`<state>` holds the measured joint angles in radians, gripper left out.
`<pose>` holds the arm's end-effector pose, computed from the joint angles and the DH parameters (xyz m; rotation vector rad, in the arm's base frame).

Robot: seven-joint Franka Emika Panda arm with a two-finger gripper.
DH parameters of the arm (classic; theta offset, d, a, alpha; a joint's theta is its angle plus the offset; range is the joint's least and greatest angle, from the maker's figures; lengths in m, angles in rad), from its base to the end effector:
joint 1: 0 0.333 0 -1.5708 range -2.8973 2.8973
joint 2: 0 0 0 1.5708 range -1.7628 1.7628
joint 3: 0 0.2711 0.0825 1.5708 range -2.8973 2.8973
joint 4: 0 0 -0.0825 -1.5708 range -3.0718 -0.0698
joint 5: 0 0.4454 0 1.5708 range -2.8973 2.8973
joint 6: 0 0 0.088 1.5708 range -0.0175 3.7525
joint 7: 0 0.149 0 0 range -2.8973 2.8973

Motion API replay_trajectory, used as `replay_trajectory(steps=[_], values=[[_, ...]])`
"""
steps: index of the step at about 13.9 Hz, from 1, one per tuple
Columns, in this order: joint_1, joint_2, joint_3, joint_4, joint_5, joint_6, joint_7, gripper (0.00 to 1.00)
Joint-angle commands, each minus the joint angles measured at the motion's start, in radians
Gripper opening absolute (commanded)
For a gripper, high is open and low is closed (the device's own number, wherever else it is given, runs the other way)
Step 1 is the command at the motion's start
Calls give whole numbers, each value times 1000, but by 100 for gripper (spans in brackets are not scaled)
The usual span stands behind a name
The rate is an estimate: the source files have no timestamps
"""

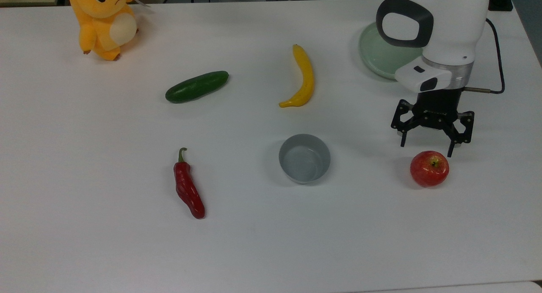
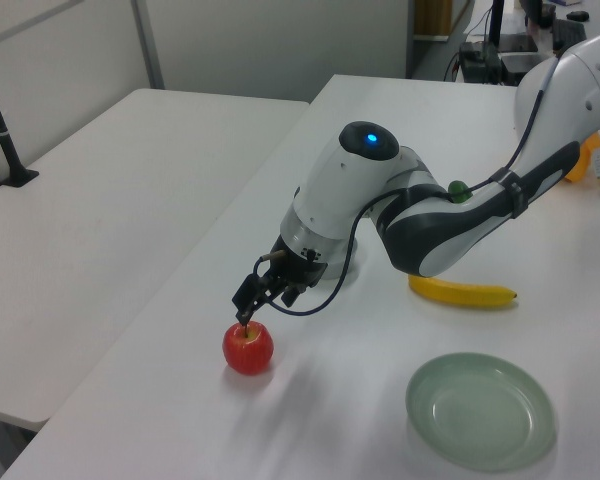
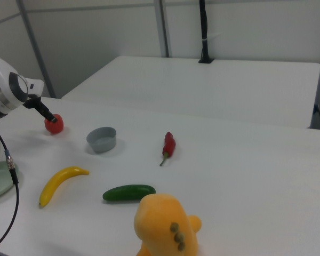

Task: Put the red apple in the bowl
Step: 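Close the gripper around the red apple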

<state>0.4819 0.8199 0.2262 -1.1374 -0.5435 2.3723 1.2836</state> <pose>0.6835 0.4913 0.2788 -2.8148 0.5308 -0.7203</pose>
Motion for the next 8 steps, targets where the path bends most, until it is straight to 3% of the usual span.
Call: replay_trajectory(steps=[1, 8], values=[[24, 36, -22, 25, -46, 60, 28, 100], [41, 90, -57, 53, -125, 150, 23, 100]])
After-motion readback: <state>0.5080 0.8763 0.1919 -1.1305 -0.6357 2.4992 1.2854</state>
